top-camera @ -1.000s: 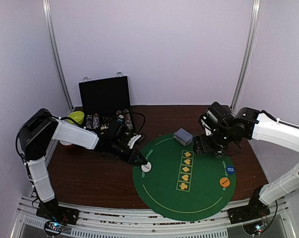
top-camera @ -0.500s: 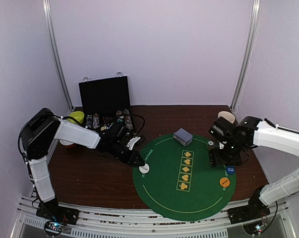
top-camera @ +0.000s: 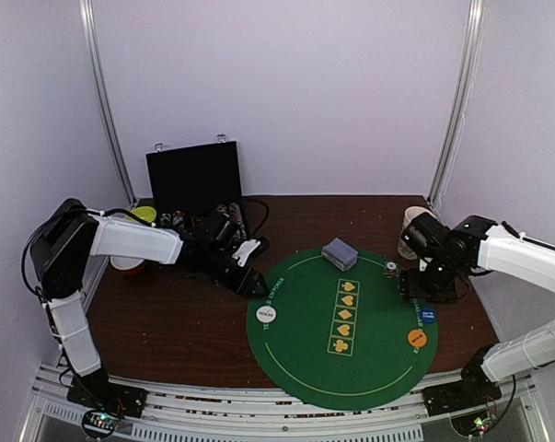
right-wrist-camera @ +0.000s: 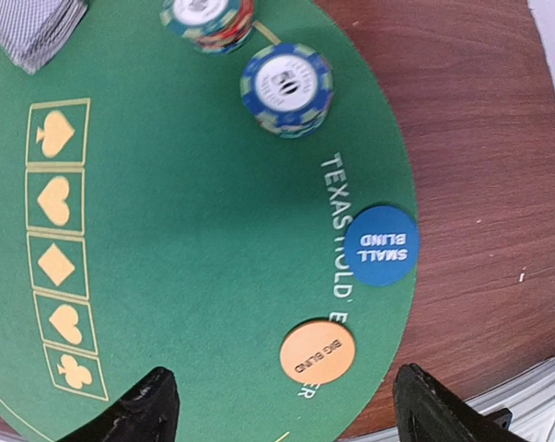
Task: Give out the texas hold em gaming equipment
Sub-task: Place the dealer button on the poker table mat, then pick up the small blind button from the poker table mat.
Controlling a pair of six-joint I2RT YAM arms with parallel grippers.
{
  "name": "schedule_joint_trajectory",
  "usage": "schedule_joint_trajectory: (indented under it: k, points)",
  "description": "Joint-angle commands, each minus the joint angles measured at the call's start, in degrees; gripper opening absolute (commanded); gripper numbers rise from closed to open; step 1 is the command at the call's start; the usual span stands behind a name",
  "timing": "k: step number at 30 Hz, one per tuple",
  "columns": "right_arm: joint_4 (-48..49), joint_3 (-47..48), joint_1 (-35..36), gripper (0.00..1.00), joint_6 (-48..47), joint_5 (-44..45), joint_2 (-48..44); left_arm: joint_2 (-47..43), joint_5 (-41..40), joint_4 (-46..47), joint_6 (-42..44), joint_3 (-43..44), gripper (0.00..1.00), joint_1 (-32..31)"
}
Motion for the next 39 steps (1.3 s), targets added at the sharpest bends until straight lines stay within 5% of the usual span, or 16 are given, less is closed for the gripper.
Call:
schedule_joint_trajectory:
  k: [1, 7, 17, 32, 39]
  points:
    - [0.3, -2.5, -3.6, 0.84, 1.6, 2.8, -2.5, -2.6, 0.2, -1.2, 6.1, 7.1, 0.67, 0.1]
    - [6.2, -8.0, -13.9, 0.91, -1.2, -0.9, -1.6, -1.8, 2.3, -4.3, 8.9, 12.4, 0.85, 0.3]
    - [6.0, -8.8, -17.9, 0.81, -4.5, -7.0, 4.0, -4.4, -1.8, -6.7, 12.3, 11.8, 0.87, 0.7]
    - [13.4, -9.7, -23.3, 0.87, -8.5, -7.9, 11.5, -4.9, -3.1, -8.4, 13.2, 12.4, 0.87, 1.1]
    - [16.1, -12.4, -25.0, 0.70, -10.2, -8.9, 14.5, -4.9, -3.4, -8.4, 13.2, 12.4, 0.87, 1.2]
